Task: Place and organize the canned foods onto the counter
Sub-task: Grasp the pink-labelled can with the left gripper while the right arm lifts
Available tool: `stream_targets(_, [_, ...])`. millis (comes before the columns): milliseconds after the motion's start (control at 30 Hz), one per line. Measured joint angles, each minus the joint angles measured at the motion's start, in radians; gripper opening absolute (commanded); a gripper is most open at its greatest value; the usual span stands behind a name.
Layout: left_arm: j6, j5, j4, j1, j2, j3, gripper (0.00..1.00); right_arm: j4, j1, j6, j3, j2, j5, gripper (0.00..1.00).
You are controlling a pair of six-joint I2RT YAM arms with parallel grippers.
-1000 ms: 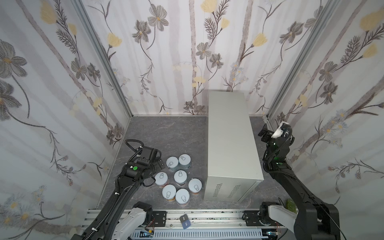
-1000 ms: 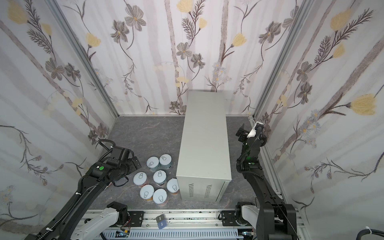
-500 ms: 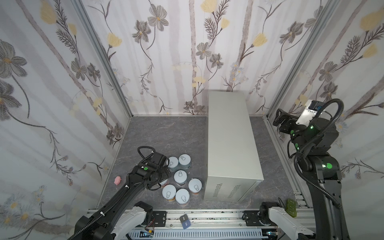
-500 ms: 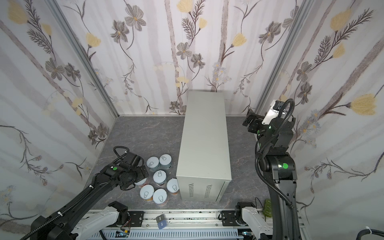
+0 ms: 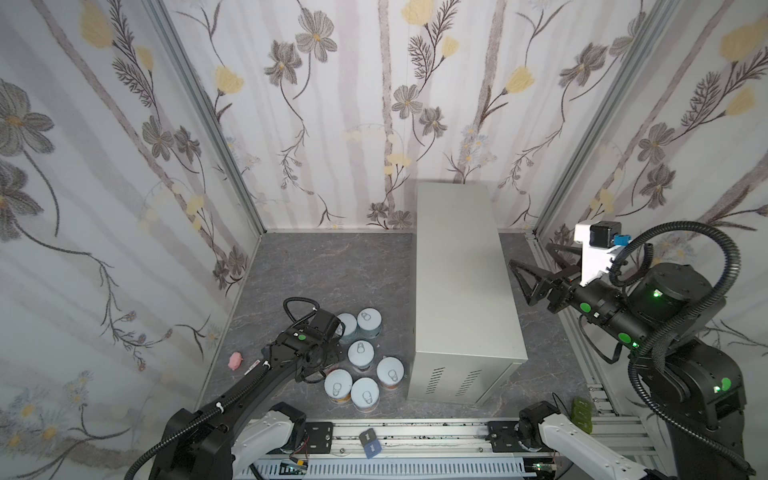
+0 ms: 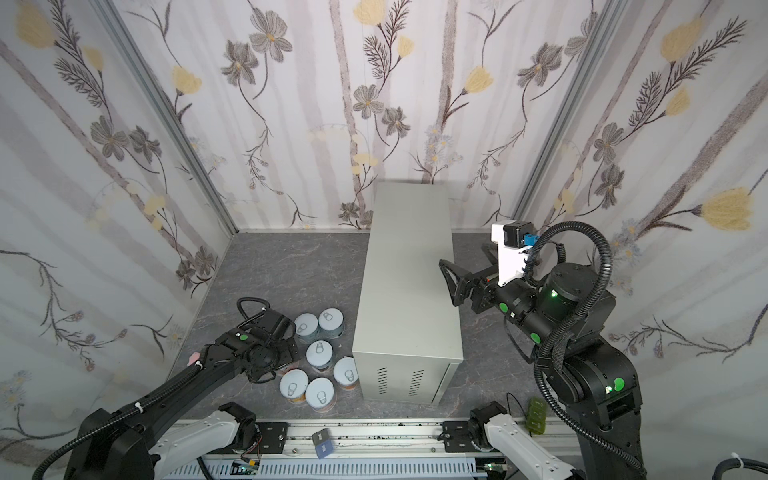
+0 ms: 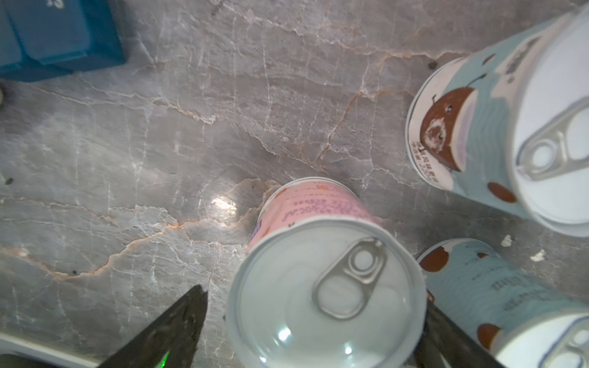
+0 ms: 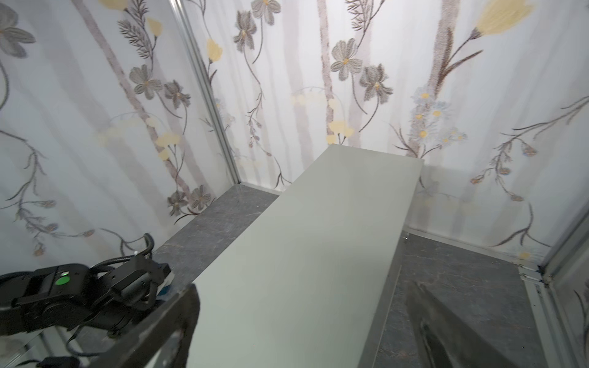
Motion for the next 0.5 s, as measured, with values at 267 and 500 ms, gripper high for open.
stream_targets(267, [0.015, -0.023, 0.038, 0.003, 0.008, -0.012, 0.67, -0.034, 0.212, -0.016, -0.007, 0.048, 0.003, 1.00])
stream_targets(500, [0.033, -0.033, 0.042, 0.017, -0.001, -0.012, 0.48, -0.034, 0.338, -0.019, 0.004, 0.097, 0.058, 1.00])
